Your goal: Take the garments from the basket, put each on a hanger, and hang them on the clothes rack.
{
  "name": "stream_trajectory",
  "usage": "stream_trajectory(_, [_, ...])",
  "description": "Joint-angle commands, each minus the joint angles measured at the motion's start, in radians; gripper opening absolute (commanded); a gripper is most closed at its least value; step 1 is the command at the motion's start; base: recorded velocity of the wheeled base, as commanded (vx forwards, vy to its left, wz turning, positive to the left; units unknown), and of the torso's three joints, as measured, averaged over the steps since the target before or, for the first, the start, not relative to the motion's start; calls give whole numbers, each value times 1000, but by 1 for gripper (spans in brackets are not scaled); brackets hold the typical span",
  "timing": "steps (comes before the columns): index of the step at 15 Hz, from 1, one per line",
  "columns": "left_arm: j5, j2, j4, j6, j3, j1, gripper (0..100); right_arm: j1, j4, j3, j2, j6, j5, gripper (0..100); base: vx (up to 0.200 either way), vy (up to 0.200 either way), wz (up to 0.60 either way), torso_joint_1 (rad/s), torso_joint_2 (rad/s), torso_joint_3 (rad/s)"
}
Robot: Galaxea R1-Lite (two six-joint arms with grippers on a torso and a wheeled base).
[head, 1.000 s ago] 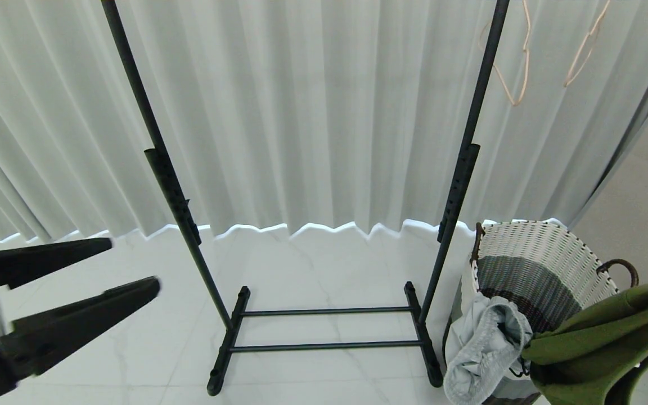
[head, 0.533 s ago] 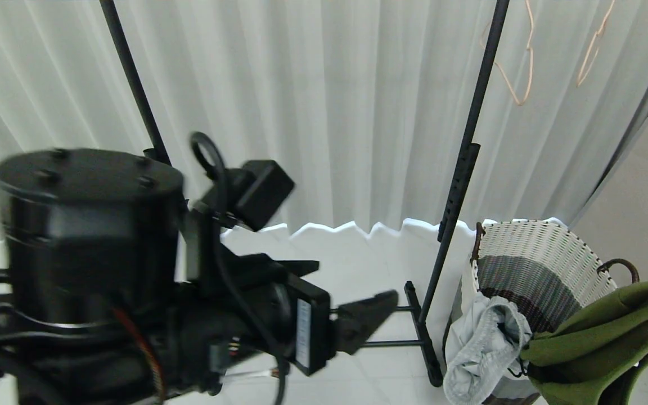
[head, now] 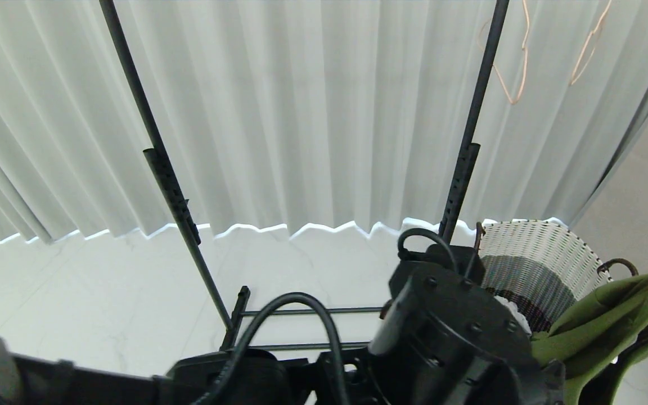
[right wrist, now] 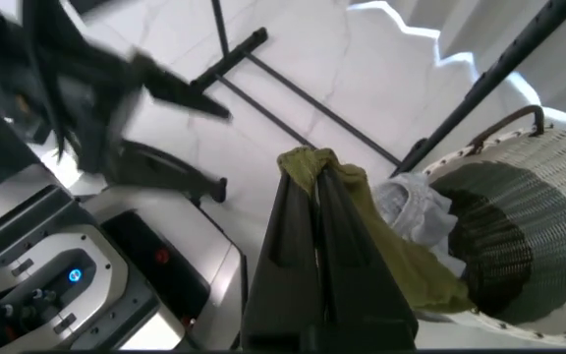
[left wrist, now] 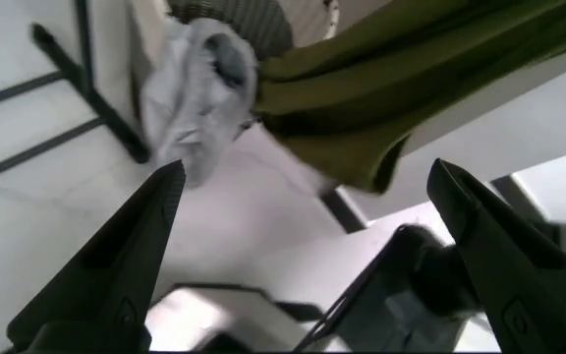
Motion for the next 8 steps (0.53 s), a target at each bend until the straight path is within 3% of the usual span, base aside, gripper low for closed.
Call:
stream_trajectory(1, [7, 131, -2, -16, -90, -32, 100, 16, -15, 1, 34, 7, 0, 0, 0, 0, 0, 0, 0, 0])
stream_trajectory(4, [19, 205, -4, -25, -139, -32, 100, 59, -38, 1, 41, 64, -2, 0, 0, 0, 0, 0, 0, 0])
stream_trajectory(8, [83, 311, -4, -66, -242, -32, 100, 72, -36, 1, 11, 78, -5, 0, 0, 0, 0, 0, 0, 0])
